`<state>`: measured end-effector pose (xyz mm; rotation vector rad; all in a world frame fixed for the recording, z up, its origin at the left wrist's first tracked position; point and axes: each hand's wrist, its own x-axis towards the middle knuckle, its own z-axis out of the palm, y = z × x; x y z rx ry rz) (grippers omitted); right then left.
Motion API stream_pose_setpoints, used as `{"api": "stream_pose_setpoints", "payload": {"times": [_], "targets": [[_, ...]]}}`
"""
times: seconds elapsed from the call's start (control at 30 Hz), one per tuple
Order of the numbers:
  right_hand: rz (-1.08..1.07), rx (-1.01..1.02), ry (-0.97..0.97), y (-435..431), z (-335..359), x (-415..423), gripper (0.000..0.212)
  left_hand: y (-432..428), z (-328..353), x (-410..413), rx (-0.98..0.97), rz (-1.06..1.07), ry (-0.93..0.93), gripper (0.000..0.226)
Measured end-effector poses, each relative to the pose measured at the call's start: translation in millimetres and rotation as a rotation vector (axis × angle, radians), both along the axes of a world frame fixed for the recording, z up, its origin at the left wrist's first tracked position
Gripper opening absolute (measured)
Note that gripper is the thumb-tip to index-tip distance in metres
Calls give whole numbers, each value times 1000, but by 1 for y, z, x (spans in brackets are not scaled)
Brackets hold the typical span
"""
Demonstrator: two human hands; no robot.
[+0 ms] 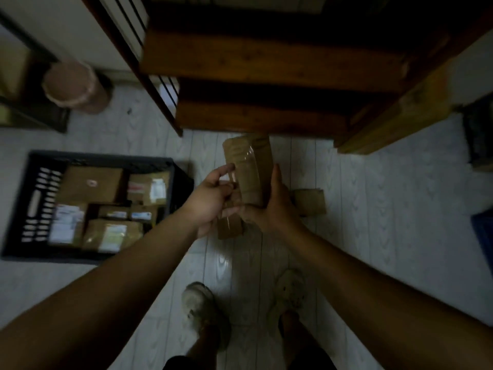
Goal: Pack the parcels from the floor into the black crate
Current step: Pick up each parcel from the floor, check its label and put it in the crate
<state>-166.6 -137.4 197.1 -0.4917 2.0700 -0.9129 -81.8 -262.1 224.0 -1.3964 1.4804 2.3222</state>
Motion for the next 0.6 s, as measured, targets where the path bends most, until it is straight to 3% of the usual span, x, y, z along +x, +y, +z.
{"api": "stream_pose_setpoints", "payload": {"times": [0.2, 0.3, 0.37, 0.43, 0.6], "targets": [[-104, -58, 206, -5, 158, 47, 124, -14, 154, 36, -95, -164, 113, 39], [-154, -200, 151, -1, 228, 58, 108, -26, 208, 57, -366, -174, 61, 42], [-167, -402, 64, 7, 269, 65, 82, -31, 236, 75, -430, -95, 37, 49], [-151, -554, -38, 15, 302, 72, 64, -29, 262, 93, -342, -81, 86, 45], [-157, -642, -123, 21, 356, 97, 58, -8, 322, 133, -173, -99, 208, 52]]}}
